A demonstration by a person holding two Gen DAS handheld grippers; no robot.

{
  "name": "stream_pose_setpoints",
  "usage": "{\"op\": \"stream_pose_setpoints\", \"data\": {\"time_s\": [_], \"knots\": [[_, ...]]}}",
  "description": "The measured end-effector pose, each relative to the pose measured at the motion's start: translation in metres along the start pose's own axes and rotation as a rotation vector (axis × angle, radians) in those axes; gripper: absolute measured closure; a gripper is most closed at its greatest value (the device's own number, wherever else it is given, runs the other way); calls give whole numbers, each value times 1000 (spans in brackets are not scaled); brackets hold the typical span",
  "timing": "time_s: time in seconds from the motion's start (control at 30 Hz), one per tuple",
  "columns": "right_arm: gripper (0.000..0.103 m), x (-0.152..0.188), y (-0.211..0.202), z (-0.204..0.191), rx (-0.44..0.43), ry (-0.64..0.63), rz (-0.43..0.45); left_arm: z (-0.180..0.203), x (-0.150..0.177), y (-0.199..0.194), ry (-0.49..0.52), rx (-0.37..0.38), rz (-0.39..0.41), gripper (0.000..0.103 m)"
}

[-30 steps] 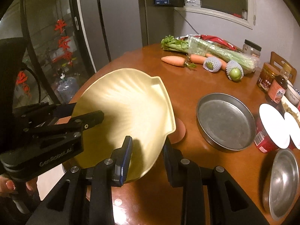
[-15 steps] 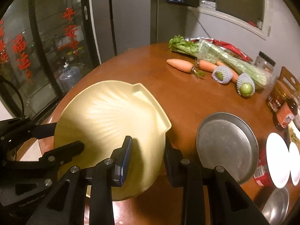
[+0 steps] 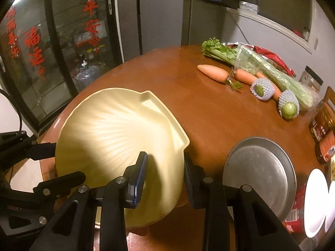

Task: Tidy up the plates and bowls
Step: 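Carry the shell plate over the pink plate and lower it onto it, then open the left tool off the shell plate and move toward the grey tray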

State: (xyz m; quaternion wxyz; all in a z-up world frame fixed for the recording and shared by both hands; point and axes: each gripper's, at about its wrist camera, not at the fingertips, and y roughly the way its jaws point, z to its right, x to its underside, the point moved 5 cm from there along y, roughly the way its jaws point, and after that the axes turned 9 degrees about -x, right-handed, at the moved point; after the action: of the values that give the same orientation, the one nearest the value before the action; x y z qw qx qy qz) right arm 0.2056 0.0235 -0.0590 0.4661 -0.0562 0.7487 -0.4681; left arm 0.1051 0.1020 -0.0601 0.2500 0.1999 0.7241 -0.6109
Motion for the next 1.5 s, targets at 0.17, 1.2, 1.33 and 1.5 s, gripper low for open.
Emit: {"op": "stream_pose_setpoints", "data": {"time_s": [0.17, 1.2, 1.33, 1.5], "knots": [[62, 1, 0, -3, -3, -16, 1, -7, -1, 0, -18, -9, -4, 60], [49, 20, -30, 0, 56, 100, 64, -21, -9, -18, -34, -30, 77, 41], [48, 24, -34, 0, 65, 114, 71, -21, -10, -23, -38, -40, 97, 40], [45, 26, -42, 3, 79, 132, 81, -19, -12, -29, -37, -49, 112, 39]]}}
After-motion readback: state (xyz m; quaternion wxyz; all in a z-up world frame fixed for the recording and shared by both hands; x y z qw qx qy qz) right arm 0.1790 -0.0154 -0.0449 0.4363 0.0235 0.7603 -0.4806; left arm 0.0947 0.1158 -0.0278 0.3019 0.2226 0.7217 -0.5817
